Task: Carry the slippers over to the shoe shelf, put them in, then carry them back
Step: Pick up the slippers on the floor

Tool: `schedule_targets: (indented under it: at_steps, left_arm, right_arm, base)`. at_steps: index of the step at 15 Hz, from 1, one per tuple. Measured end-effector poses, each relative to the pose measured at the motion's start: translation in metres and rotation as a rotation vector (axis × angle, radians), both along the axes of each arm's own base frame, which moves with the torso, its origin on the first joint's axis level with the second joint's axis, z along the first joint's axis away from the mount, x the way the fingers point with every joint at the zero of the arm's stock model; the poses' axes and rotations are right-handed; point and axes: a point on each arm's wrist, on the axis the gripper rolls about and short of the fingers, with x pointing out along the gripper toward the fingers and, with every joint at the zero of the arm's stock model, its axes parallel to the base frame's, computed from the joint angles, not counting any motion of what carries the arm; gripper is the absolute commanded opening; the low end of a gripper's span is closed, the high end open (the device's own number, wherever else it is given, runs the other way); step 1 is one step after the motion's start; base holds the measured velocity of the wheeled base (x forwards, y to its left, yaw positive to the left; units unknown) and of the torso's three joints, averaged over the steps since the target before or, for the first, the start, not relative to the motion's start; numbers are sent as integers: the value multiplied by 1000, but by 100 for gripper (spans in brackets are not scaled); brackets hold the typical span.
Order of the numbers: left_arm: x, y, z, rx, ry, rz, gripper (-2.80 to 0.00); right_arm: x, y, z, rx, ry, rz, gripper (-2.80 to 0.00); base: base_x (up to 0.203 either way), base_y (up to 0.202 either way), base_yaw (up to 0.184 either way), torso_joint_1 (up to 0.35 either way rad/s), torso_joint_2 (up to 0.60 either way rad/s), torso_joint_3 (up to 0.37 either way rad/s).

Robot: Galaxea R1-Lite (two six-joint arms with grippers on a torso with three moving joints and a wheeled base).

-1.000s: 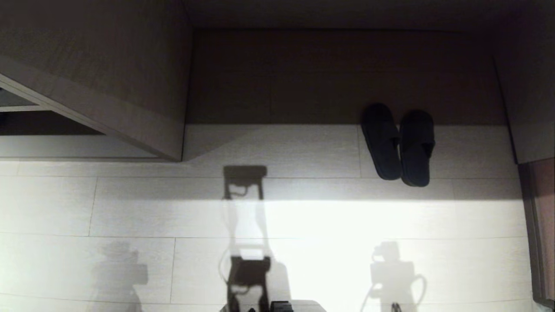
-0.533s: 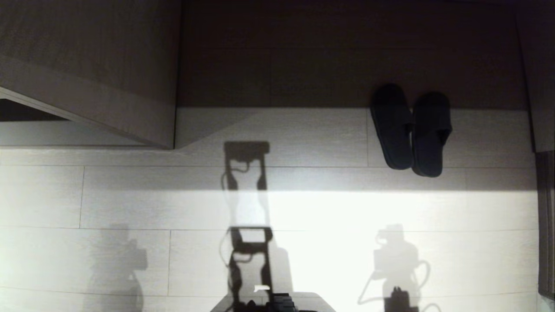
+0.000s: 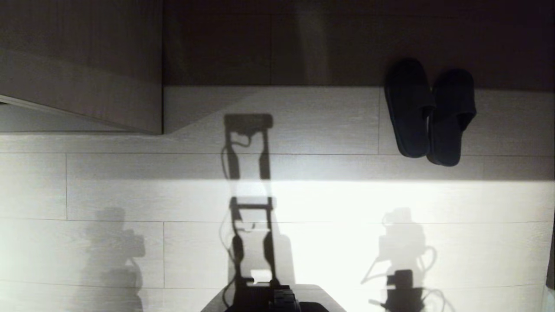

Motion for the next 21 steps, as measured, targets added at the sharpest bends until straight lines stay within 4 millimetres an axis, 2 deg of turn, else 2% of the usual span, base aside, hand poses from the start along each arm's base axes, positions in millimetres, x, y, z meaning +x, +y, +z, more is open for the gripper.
schedule_targets:
  at_steps: [12, 21]
  left_arm:
    - [0, 0, 0, 0, -1, 1, -280]
    - [0, 0, 0, -5, -4, 0, -280]
  right_arm:
    - [0, 0, 0, 0, 0, 1, -280]
    - [0, 0, 0, 0, 0, 1, -280]
  base:
    - [0, 0, 0, 3, 2, -190]
    - [0, 0, 0, 1, 0, -9]
